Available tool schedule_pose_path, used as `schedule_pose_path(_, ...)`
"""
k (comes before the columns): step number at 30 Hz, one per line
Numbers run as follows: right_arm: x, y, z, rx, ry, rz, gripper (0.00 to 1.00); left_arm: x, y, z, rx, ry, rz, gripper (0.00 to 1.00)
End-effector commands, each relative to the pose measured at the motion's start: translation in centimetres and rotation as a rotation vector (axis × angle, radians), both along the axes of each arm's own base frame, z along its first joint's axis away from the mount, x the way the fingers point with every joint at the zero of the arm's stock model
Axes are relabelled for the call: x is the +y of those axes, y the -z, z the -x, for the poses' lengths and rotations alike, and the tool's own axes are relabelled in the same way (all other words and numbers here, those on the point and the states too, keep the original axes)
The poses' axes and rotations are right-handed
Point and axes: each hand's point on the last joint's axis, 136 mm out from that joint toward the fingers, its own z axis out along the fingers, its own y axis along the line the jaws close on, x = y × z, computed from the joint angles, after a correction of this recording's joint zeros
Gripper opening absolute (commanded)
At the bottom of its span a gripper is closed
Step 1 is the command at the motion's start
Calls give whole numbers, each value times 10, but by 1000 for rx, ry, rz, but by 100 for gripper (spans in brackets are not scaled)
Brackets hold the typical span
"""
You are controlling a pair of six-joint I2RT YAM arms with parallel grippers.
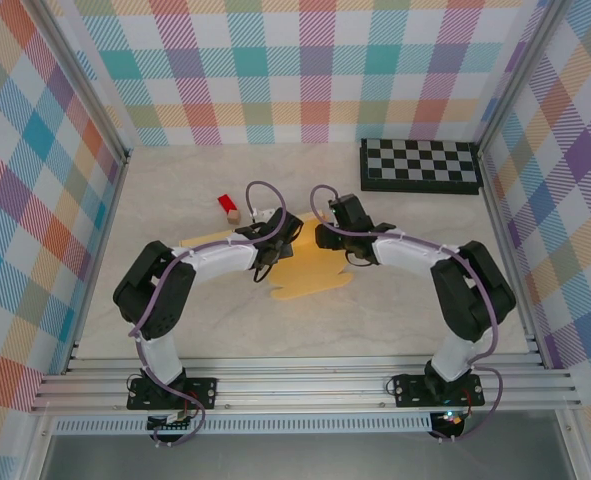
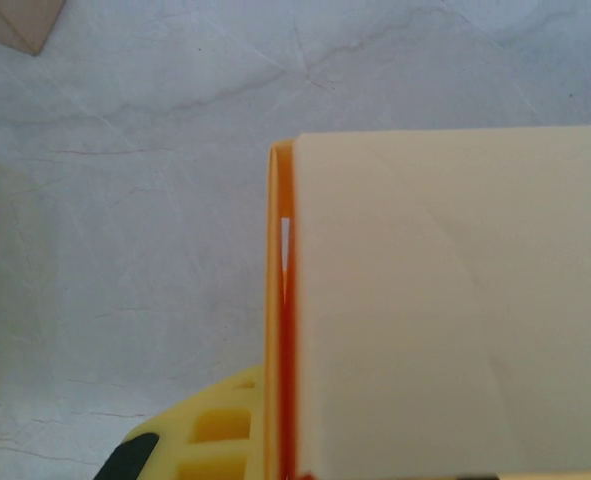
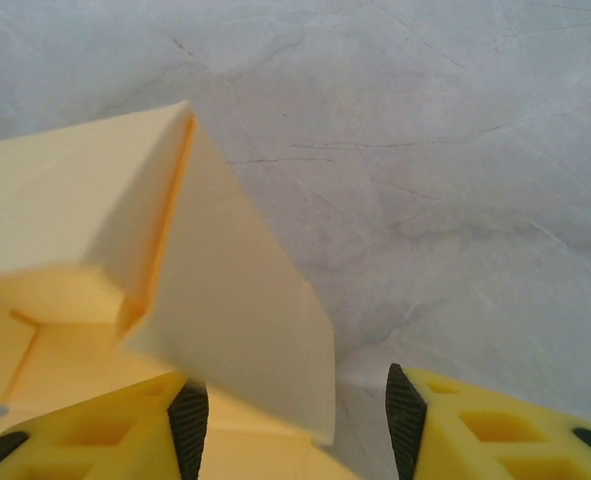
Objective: Fold the paper box
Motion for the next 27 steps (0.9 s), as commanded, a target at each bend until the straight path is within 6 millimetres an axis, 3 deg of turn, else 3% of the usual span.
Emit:
schedule_pose_path(1, -4, -24, 15, -8, -51, -26, 56, 19, 27, 16, 80, -17, -109, 0)
schedule_pose_path(4, -12, -46, 19, -21, -57, -45, 59, 20, 26, 13, 50, -12, -108, 0)
schedule_pose_path(8, -21, -73, 9, -23, -20, -83, 61, 15, 17, 6, -36, 14, -113, 0)
schedule_pose_path(12, -15, -78, -7, 8, -7, -110, 61, 13, 9, 5, -116, 35, -143, 0)
schedule_pose_path(19, 14, -64, -20, 109, -31, -223, 56, 11, 2, 7, -217, 44, -203, 0)
schedule_pose_path(27, 12, -26, -9, 167, -22, -226, 32, 14, 12, 10, -213, 39, -221, 0)
